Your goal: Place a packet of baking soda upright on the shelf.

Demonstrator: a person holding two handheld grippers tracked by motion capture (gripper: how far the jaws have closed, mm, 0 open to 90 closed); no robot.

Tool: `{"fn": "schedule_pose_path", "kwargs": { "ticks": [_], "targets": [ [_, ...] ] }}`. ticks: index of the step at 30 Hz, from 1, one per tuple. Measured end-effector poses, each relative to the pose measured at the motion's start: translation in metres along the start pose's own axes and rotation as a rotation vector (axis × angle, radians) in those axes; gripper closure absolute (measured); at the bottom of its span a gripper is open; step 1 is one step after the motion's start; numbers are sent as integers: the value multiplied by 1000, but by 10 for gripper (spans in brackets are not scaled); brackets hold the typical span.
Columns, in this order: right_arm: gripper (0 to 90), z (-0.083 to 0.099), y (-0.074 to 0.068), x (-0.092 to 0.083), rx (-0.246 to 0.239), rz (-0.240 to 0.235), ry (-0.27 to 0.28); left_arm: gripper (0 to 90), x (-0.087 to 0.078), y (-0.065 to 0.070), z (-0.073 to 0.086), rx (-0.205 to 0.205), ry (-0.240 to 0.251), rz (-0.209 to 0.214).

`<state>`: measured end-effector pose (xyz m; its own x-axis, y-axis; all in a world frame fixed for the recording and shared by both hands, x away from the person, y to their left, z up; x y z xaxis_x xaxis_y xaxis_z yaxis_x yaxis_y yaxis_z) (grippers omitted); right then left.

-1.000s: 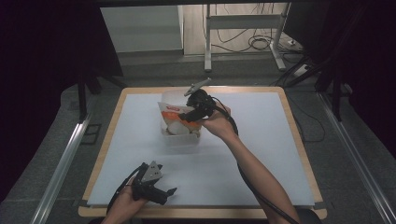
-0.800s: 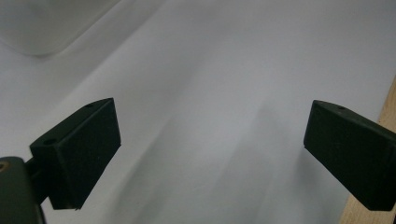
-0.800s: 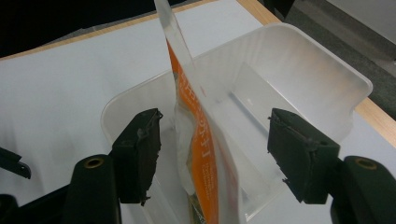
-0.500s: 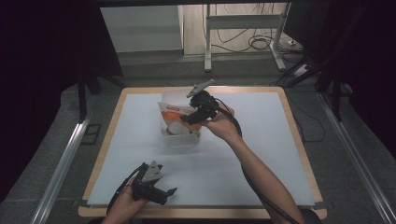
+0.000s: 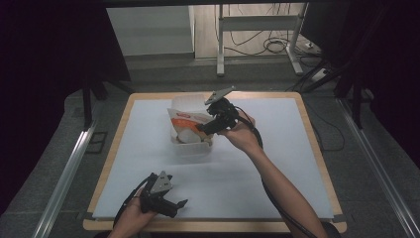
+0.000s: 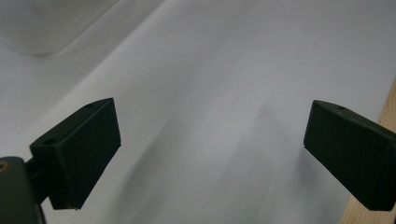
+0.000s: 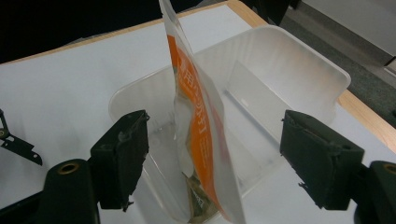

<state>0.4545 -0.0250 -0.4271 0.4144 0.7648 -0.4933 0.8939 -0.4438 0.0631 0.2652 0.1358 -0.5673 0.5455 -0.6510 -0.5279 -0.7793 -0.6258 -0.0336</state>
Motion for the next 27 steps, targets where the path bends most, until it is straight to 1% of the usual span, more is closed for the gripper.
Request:
{"fn": "schedule_pose_path", "kwargs": {
  "ticks": [7, 16, 20, 27],
  "targets": [
    [208, 7, 2, -5, 18, -2, 8, 40, 0, 0, 0, 0, 0, 1],
    [190, 17, 3, -10, 29, -4, 3, 41, 0, 0, 0, 3, -3, 3],
    [180, 21, 3, -13, 41, -9, 2, 41, 0, 1, 0, 4, -3, 3],
    [159, 25, 1, -18, 37, -13, 4, 42, 1, 1, 0, 4, -4, 6]
  ]
}}
Point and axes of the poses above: each handheld gripper's, and its own axes: x roughly forward along the jaws, z roughly out of its underside, y roughly to its right, the point moved 5 cm from there along x, roughly forward along the jaws, and after that the axes turned 11 degrees about y, right-handed, at the moved point
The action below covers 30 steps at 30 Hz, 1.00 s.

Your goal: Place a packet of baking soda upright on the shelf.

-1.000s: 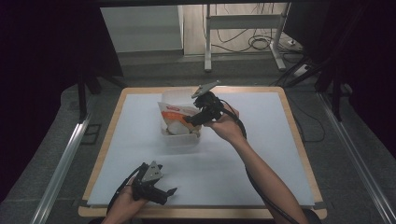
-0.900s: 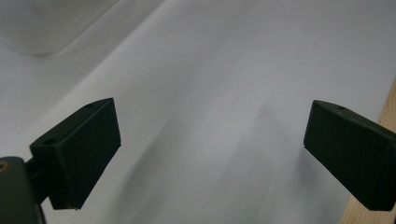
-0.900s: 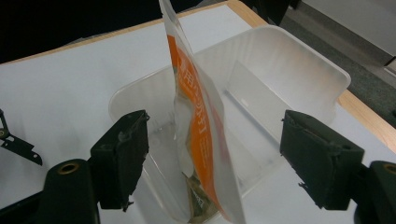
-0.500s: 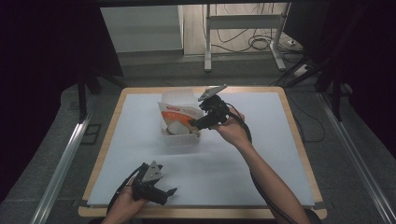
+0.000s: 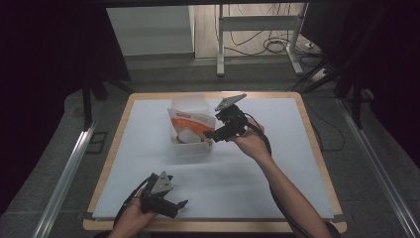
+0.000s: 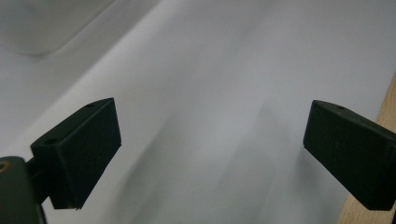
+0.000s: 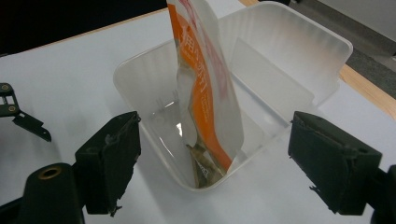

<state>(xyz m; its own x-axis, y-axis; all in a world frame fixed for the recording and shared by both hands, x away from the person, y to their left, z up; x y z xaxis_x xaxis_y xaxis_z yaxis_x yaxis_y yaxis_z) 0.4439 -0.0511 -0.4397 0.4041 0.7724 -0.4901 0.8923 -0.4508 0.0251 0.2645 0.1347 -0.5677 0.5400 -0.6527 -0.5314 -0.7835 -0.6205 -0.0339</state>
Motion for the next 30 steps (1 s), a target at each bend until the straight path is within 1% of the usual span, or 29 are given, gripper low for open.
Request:
{"fn": "schedule_pose_path", "kwargs": {
  "ticks": [8, 13, 18, 24, 28, 30],
  "targets": [
    [133, 6, -2, -7, -5, 1, -6, 42, 0, 0, 0, 2, -1, 1],
    [123, 9, -4, -12, -7, 1, 1, 43, 0, 0, 0, 1, -1, 2],
    [113, 14, -6, -17, 0, 0, 3, 42, 1, 1, 0, 1, -1, 3],
    [91, 21, -9, -21, 12, -15, -3, 42, 1, 1, 0, 2, -2, 4],
    [52, 29, -12, -22, 30, -49, -11, 42, 1, 1, 0, 0, -1, 5],
    [40, 33, -13, -23, 25, -47, -16, 42, 1, 1, 0, 1, -1, 5]
  ]
}}
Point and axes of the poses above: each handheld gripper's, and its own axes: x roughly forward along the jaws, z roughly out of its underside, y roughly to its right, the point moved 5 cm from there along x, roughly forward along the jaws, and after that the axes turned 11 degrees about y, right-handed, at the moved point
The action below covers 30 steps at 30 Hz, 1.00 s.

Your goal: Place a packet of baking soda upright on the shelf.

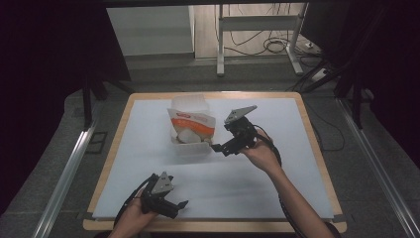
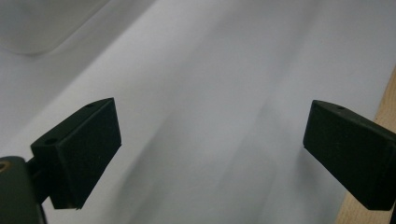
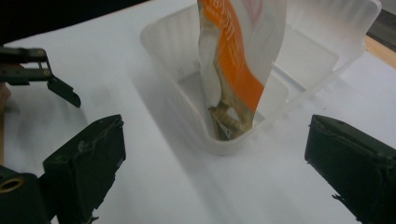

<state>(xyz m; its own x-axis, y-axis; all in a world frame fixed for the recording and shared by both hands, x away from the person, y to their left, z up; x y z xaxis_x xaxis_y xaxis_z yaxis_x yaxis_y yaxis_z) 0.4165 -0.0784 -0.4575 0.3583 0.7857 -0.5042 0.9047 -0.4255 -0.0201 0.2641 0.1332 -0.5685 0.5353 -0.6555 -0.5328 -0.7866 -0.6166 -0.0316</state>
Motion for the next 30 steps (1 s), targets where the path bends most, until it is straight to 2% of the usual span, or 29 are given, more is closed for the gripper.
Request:
{"fn": "schedule_pose_path", "kwargs": {
  "ticks": [4, 6, 9, 12, 14, 20, 30],
  "targets": [
    [18, 8, -1, -3, 14, 0, 9, 42, 0, 0, 0, 0, 0, 0],
    [0, 12, 0, -4, 19, 4, -8, 43, 0, 0, 0, 7, -5, 1],
    [0, 13, 0, -6, 13, 30, -4, 42, 0, 0, 0, 3, 2, 0],
    [0, 14, -2, -6, 30, 19, 2, 42, -1, 0, 0, 4, 4, -1],
    [0, 17, -4, -7, 25, 23, -6, 43, -2, -1, 0, 9, 1, -2],
    [0, 29, -7, -9, 48, 43, -18, 42, -2, 0, -1, 7, 6, -2],
    [0, 43, -10, -22, 33, 85, -22, 43, -3, 0, -1, 11, 4, -2]
  ]
}}
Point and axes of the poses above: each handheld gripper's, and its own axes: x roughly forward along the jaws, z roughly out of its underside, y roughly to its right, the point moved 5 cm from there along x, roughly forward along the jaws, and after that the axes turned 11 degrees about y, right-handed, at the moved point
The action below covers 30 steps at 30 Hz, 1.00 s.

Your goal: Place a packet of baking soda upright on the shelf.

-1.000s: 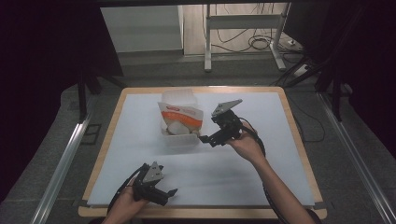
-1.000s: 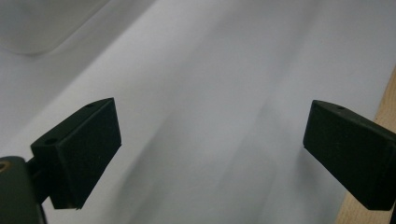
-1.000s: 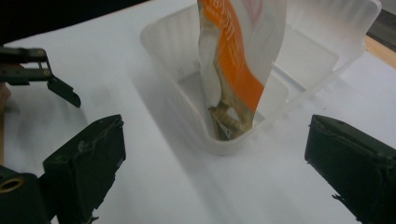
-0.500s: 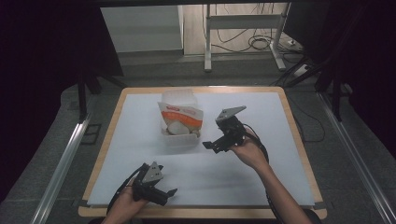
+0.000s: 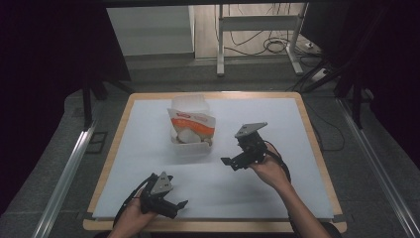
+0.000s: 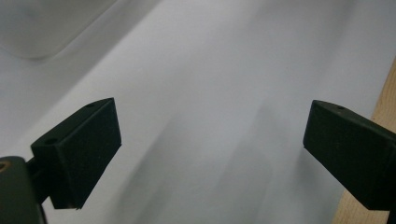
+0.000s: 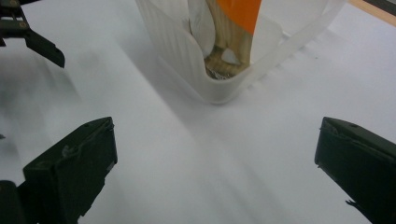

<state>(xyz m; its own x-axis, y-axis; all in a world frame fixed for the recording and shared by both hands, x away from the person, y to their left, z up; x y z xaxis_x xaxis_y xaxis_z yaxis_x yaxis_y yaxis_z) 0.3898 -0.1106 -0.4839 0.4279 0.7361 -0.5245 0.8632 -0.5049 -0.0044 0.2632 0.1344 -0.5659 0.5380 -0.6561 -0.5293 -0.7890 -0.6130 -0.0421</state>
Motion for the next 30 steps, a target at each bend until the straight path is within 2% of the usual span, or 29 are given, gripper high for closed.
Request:
{"fn": "schedule_pose_path", "kwargs": {
  "ticks": [10, 21, 27, 30],
  "targets": [
    [0, 12, -2, -15, 33, 31, 21, 43, 0, 0, 0, 1, -1, 1],
    [0, 22, -5, -35, 31, 55, 32, 43, 0, 1, 0, -4, 2, 0],
    [0, 33, -6, -44, -4, 82, 13, 43, 0, 1, 0, -4, 3, 0],
    [0, 38, -6, -48, -5, 94, 13, 43, 0, 1, 0, -3, 3, 0]
  ]
}}
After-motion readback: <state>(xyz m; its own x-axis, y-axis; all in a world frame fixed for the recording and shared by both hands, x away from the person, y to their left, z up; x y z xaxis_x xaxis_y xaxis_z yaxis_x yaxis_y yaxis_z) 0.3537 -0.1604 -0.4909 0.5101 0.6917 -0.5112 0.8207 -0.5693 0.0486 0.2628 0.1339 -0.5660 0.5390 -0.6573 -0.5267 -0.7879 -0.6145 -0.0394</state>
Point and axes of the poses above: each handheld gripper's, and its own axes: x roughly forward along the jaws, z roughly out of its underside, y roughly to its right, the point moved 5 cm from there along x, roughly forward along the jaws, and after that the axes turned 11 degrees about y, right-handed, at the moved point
